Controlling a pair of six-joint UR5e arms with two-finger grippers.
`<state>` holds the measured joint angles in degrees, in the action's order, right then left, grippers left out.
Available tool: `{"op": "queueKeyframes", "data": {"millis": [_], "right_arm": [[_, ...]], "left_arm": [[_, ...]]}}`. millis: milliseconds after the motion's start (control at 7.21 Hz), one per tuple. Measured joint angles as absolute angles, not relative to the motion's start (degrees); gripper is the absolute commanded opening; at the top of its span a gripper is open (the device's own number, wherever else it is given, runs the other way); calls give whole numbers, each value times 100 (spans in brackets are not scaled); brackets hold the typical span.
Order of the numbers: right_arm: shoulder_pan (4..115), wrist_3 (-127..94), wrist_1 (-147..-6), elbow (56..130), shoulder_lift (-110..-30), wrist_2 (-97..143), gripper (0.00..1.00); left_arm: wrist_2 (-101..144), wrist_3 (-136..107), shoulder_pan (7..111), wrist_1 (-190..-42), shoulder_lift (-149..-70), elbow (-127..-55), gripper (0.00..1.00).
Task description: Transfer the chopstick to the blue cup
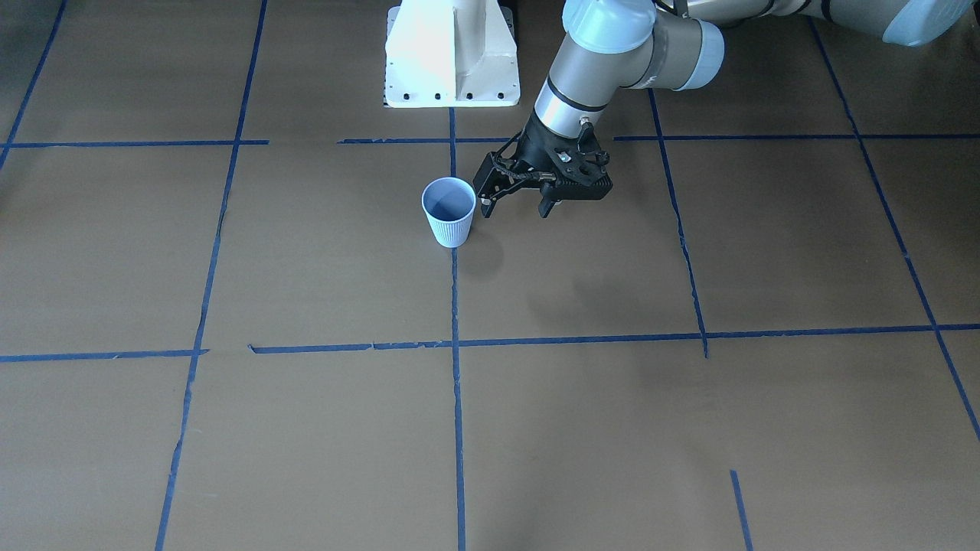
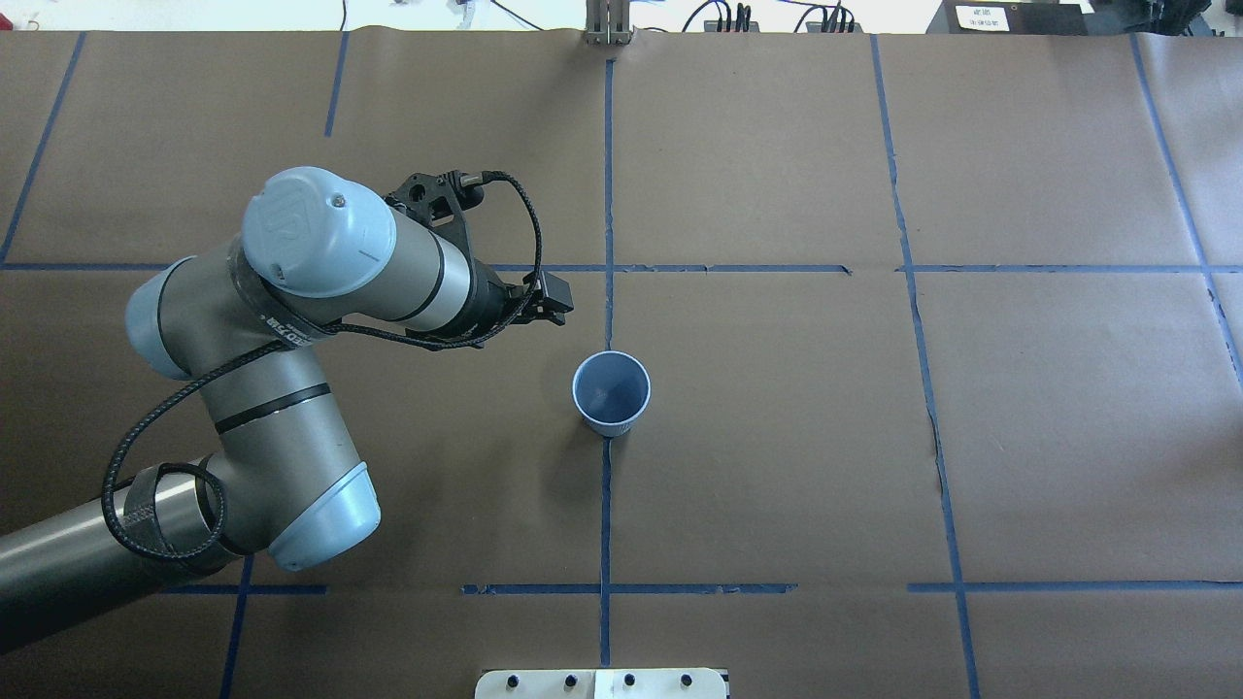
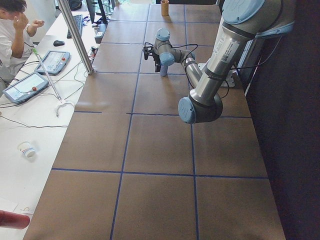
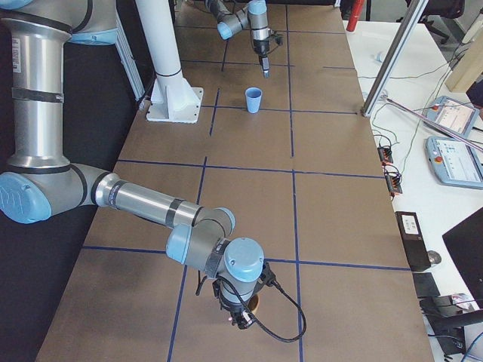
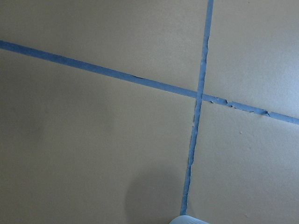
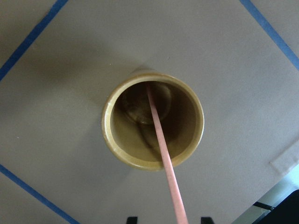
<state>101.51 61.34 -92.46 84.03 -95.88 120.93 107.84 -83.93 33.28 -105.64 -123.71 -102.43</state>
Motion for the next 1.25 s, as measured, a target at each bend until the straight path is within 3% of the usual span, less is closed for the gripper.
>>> {"op": "queueKeyframes", "data": {"millis": [139,277,971,1248], "right_arm": [[10151,6134,-9246,8400,-9589,12034,2],[10149,6135,-9246,8398,-9582,11985,0],[10143,6135,-9322,8556,-9469,12010,0],[10168,6232,-9880,9108,-9470,12040,0]], "left_arm": [[10784,-8393,3337,-10565,-12365,-10267,100],[10784,-8393,3343,-10567,-12358,-10289,100],[10784,-8519,3352,-10582,-12337,-10349,100],[10784,-8647,3346,-10617,-12333,-10367,100]]}}
